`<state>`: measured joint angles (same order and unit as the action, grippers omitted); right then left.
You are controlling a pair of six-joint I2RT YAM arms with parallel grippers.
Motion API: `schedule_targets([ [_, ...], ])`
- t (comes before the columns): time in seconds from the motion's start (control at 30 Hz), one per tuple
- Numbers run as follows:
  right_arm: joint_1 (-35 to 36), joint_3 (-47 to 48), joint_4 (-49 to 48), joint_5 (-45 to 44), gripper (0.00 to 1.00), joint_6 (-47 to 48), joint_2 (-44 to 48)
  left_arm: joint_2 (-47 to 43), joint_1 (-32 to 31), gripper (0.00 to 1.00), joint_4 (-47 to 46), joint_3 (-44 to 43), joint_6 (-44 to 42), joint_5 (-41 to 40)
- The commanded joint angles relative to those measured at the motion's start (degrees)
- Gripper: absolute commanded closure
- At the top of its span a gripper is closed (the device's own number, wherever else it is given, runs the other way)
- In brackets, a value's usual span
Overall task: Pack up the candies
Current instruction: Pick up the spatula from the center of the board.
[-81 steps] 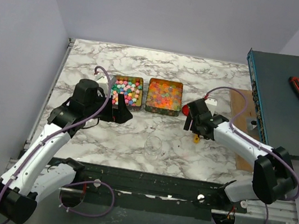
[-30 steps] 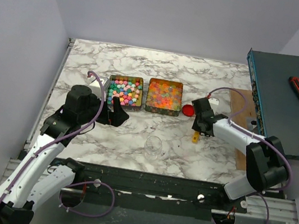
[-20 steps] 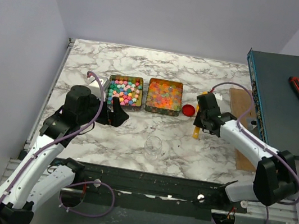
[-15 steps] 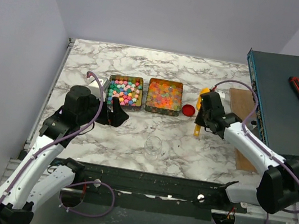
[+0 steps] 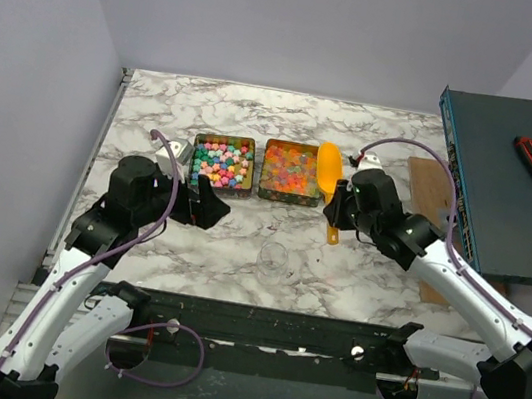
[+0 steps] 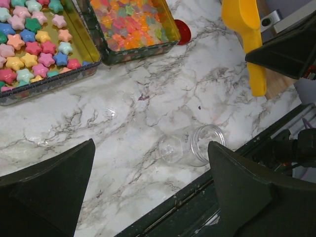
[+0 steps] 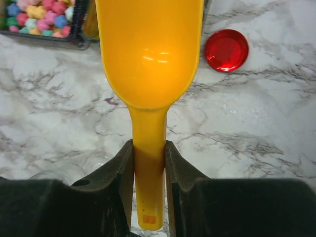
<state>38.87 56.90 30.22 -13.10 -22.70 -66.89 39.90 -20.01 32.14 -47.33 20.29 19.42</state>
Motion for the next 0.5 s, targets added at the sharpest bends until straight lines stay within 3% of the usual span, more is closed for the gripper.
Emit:
schedule_targets([
  [0.0, 4.0, 2.7, 1.3, 4.9, 0.99, 3.5, 2.3, -1.9, -0.3, 0.01, -2.8, 0.7, -0.3, 3.7],
  [0.47, 27.4, 7.1, 6.5, 1.5, 0.99, 8.7, 0.1, -4.3, -0.3, 0.01, -3.2, -0.1, 6.0, 11.9],
])
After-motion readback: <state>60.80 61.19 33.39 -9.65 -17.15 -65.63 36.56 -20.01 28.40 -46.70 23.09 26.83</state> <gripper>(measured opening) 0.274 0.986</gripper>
